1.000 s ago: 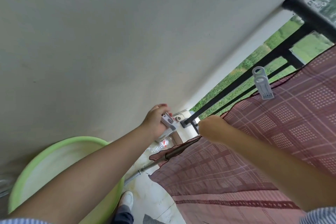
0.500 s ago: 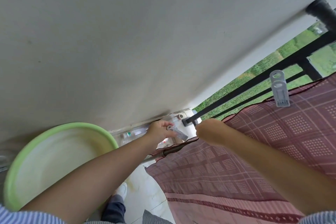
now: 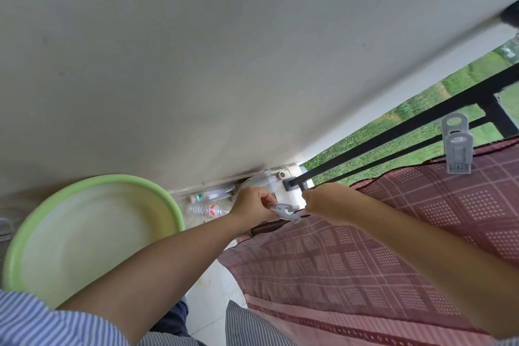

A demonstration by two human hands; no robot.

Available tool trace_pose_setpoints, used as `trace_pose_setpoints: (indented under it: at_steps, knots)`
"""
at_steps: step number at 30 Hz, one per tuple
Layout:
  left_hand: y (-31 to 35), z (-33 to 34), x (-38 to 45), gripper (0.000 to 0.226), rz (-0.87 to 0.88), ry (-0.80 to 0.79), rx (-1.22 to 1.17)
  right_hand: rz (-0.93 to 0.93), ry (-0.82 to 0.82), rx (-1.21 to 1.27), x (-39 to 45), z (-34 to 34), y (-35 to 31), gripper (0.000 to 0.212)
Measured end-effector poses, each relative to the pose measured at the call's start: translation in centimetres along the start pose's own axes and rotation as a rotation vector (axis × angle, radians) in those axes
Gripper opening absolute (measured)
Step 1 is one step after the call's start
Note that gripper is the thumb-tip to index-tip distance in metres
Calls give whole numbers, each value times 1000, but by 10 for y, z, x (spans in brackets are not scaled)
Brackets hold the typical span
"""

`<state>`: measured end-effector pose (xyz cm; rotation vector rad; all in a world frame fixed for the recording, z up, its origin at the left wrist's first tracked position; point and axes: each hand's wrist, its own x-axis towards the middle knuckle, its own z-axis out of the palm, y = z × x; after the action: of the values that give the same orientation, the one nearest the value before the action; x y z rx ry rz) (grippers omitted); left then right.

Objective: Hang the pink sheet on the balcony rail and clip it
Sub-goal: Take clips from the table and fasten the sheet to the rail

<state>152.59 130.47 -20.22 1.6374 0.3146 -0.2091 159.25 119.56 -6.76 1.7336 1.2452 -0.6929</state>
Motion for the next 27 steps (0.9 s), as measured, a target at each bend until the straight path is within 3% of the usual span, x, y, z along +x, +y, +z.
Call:
trace_pose_setpoints:
  at_steps: [7, 13, 21, 27]
  knots:
    - [-4, 0, -1, 23, 49, 68, 22, 88, -65, 19, -1, -5, -8, 23]
    - [-6, -5, -1, 23, 63, 39, 49, 139, -16, 189, -6, -9, -9, 33]
    - [-5, -13, -1, 25, 112, 23, 88, 71, 100, 202, -9, -4, -12, 28]
    - [1, -10, 3, 28, 125, -23, 62, 193, 113, 299, -7, 0, -14, 27]
